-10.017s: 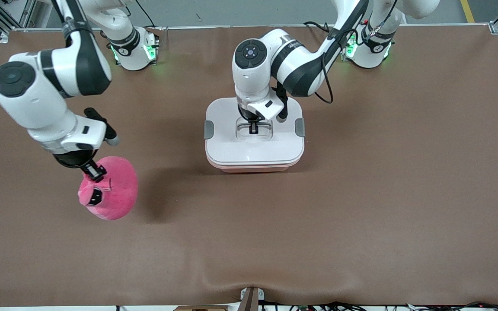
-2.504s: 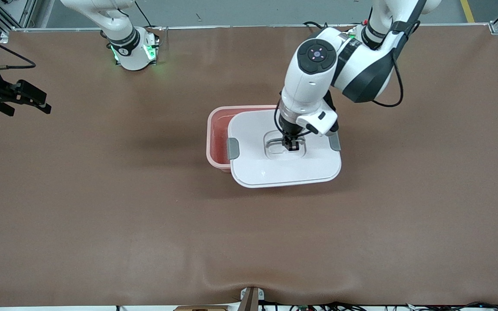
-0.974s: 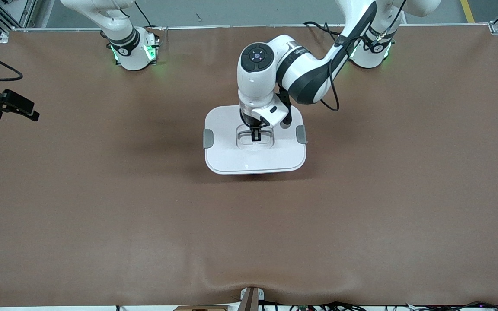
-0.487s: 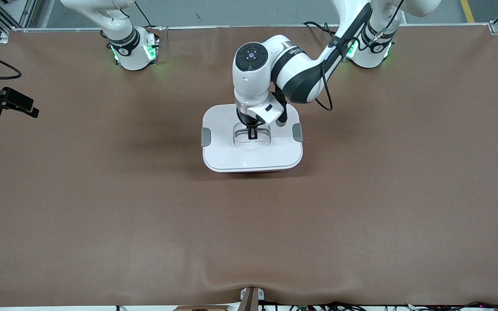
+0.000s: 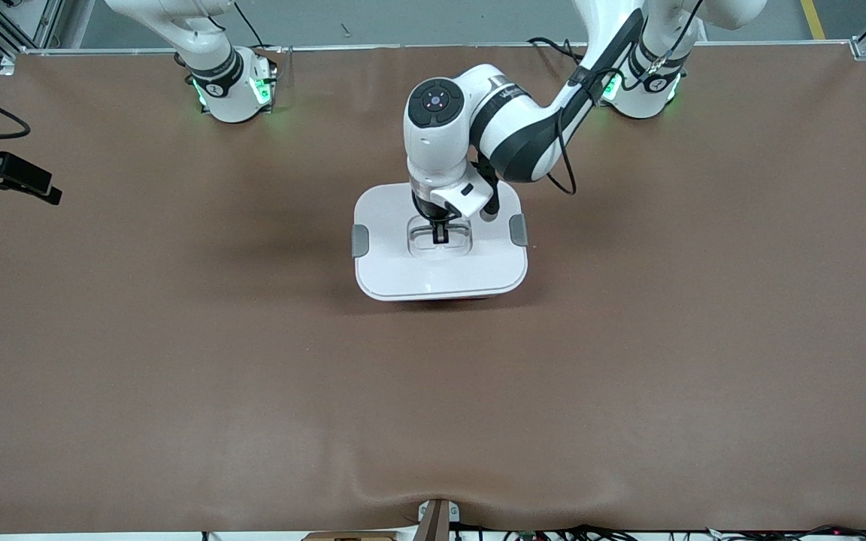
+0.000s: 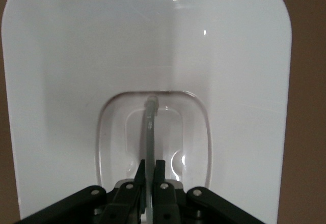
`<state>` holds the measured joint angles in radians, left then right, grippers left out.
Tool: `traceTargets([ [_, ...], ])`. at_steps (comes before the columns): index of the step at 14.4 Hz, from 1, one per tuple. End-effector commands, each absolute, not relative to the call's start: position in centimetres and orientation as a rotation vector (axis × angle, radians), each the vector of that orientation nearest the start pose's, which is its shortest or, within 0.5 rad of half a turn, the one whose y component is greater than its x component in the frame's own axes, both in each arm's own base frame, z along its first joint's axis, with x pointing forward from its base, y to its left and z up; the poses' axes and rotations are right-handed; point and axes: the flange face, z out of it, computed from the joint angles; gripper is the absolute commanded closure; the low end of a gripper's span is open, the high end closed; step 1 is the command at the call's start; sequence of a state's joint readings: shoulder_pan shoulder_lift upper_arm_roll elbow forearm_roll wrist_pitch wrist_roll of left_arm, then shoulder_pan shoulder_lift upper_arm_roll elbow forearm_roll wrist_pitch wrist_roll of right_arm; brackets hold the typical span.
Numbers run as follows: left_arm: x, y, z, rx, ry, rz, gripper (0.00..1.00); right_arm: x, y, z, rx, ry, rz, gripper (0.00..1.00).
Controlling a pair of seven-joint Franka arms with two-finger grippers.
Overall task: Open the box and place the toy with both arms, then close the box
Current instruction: 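Lower the lid onto the box and press it down with the left gripper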
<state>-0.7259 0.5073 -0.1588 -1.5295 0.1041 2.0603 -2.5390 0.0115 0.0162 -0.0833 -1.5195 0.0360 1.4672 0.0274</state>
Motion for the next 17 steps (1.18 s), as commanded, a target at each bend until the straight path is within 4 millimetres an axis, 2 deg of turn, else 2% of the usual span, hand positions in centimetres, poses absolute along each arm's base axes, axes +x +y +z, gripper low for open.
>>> traceTargets([
  [1,45.6,-52.8,36.5,2.122,2.256,0.056,1.0,54.9,-3.4,63.6,-3.103,0.16,0.099,0.0],
  [12,44.7,-53.2,35.9,2.125,2.255,0.054,1.0,54.9,-3.4,63.6,-3.103,0.16,0.097,0.0],
  [17,44.3,-52.8,34.9,2.154,2.245,0.102,1.0,54.9,-3.3,63.8,-3.101,0.16,0.094,0.0],
])
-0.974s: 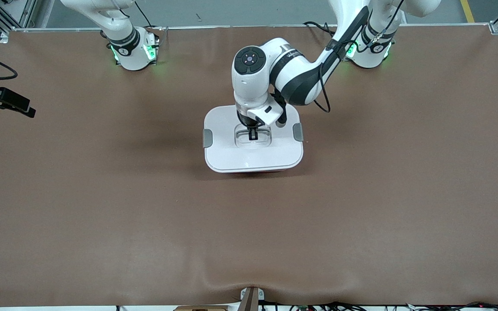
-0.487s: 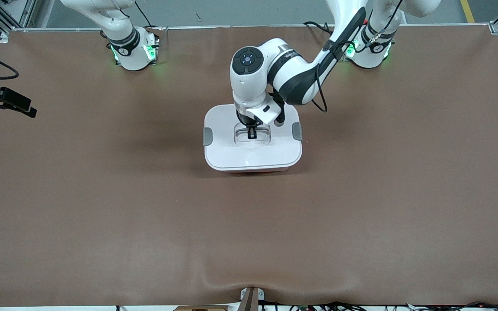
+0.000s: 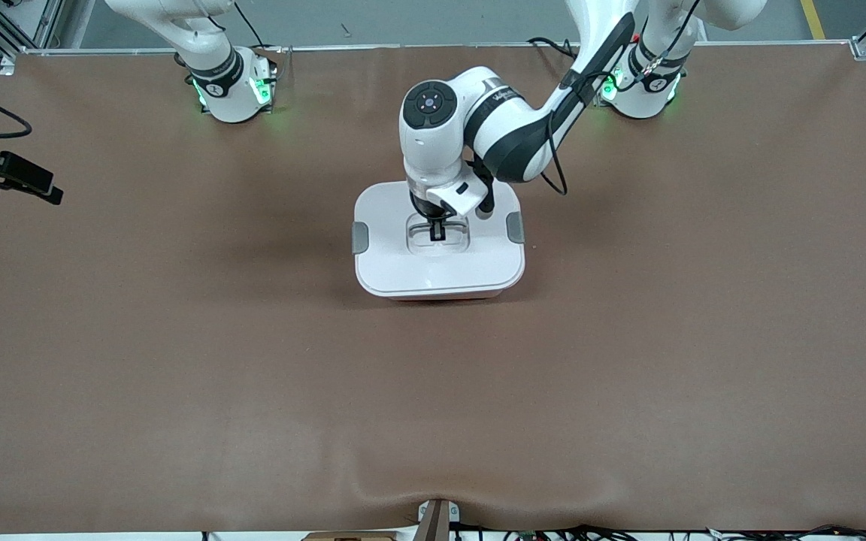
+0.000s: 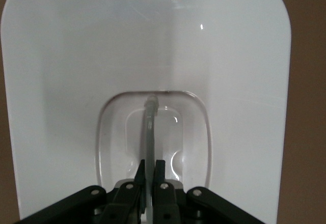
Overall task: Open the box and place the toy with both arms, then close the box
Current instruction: 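Lower the lid onto the box and press it down with the left gripper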
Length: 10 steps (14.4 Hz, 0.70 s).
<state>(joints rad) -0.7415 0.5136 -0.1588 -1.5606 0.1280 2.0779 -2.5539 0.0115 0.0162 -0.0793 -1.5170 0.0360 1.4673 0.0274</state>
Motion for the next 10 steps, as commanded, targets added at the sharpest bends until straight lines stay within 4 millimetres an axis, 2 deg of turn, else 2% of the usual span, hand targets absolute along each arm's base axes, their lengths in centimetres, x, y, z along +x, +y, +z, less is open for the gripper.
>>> traceTargets([
  [1,44.32,-52.79,34.82,2.153,2.244,0.102,1.0,54.88,-3.27,63.82,-3.103,0.158,0.092,0.0],
  [10,43.63,-53.47,34.74,2.128,2.255,0.099,1.0,54.93,-3.52,63.82,-3.103,0.165,0.09,0.0],
])
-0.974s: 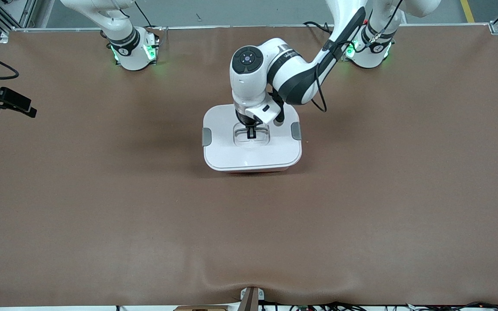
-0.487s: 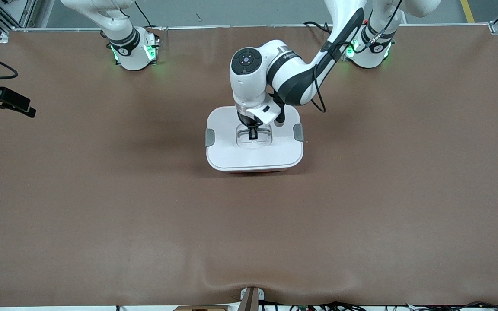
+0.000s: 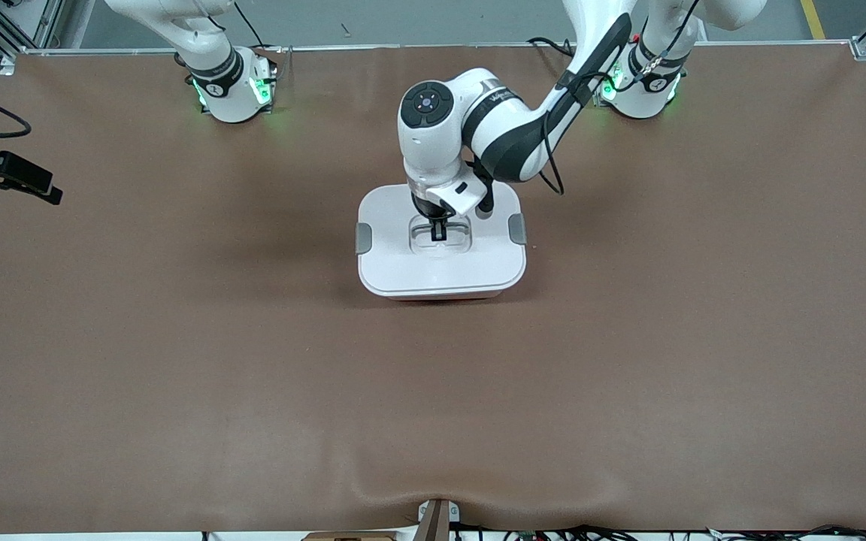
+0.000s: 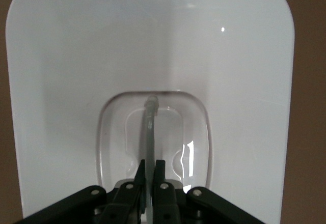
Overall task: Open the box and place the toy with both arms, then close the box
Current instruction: 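Lower the lid onto the box and press it down with the left gripper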
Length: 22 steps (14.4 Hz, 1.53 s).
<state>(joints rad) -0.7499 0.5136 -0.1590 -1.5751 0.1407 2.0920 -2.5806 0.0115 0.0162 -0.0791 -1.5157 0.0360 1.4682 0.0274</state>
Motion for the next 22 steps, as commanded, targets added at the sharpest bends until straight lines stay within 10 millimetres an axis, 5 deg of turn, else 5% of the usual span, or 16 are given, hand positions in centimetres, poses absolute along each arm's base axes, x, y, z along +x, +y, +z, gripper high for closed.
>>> traceTargets([
  [1,43.6,-53.5,34.6,2.129,2.256,0.099,1.0,54.9,-3.4,63.8,-3.102,0.162,0.09,0.0],
  [22,41.2,-53.3,33.5,2.299,2.131,0.151,1.0,55.3,-3.3,63.8,-3.103,0.158,0.054,0.0],
])
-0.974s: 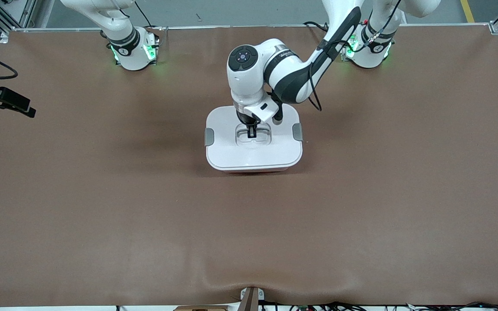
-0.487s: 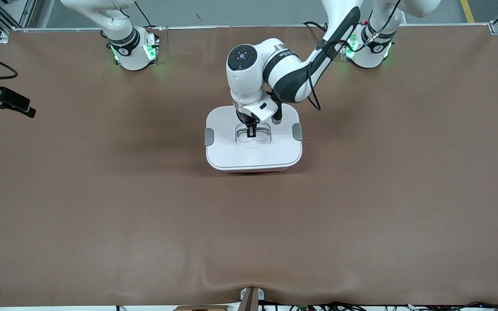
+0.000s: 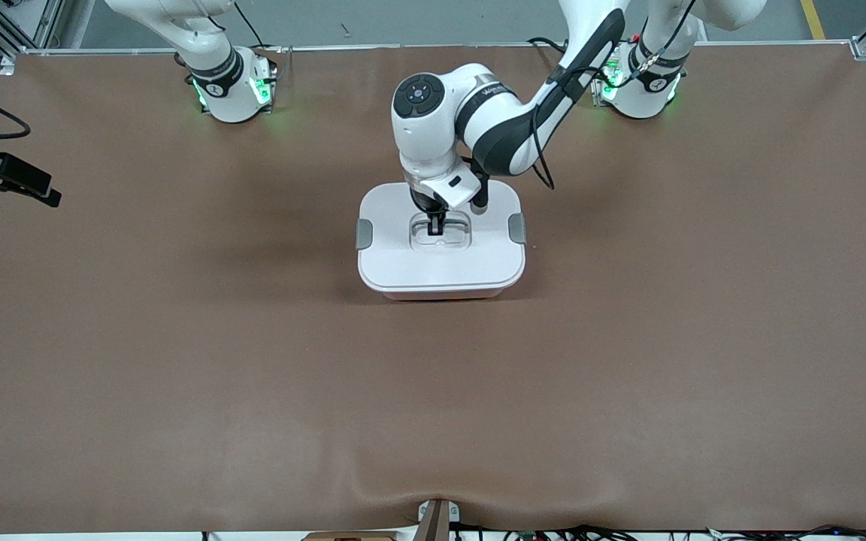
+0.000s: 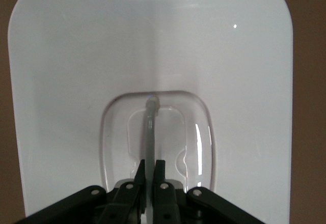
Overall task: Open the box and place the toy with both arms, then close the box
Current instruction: 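Lower the lid onto the box and press it down with the left gripper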
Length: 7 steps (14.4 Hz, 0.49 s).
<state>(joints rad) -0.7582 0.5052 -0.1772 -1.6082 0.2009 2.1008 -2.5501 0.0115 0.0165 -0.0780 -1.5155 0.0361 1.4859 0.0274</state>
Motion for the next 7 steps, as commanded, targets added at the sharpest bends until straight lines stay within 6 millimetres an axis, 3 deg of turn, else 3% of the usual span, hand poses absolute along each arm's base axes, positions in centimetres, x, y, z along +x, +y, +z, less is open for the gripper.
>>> traceTargets([
  [1,41.18,-53.22,33.39,-2.305,-2.129,-0.151,1.0,55.29,-3.28,63.89,-3.103,0.158,0.052,0.0],
  [5,41.41,-53.04,33.28,-2.3,-2.131,-0.152,1.0,55.28,-3.3,63.88,-3.105,0.156,0.054,0.0],
  [6,41.6,-52.92,33.33,-2.297,-2.135,-0.152,0.94,55.27,-3.38,63.88,-3.105,0.158,0.054,0.0],
  [7,41.66,-52.95,33.51,-2.296,-2.136,-0.152,0.79,55.27,-3.3,63.88,-3.105,0.154,0.054,0.0],
])
